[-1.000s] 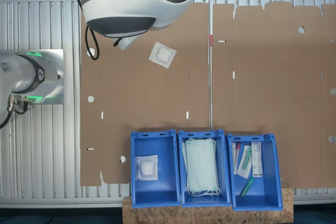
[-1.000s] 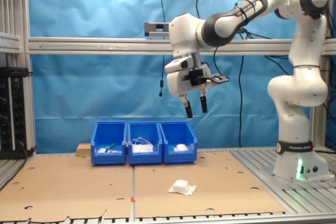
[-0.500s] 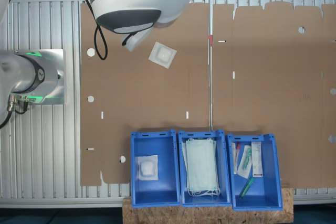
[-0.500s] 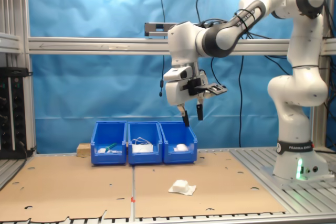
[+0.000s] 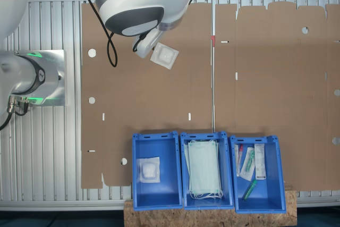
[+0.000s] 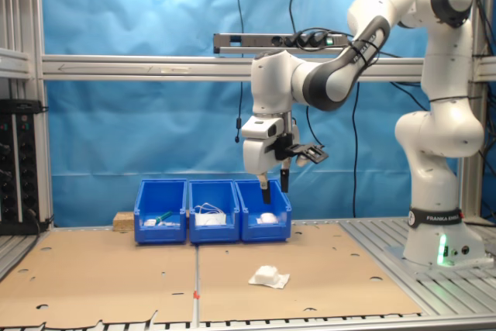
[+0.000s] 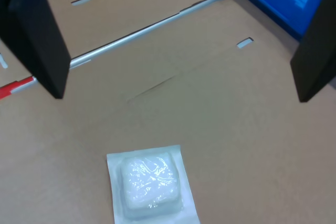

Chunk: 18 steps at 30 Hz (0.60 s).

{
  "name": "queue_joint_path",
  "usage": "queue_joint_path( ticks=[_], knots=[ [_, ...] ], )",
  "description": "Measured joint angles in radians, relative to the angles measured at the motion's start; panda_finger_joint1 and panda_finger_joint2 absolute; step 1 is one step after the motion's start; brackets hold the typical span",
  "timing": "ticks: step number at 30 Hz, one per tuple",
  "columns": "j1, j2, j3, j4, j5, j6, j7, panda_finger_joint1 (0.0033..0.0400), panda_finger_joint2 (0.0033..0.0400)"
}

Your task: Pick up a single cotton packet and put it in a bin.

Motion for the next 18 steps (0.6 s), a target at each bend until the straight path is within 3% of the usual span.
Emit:
queue_joint_path(
  ticks=[18],
  knots=[
    [0.000,0.161,-0.010,-0.051,-0.121,0.256,0.000,0.0400,0.0400]
  ],
)
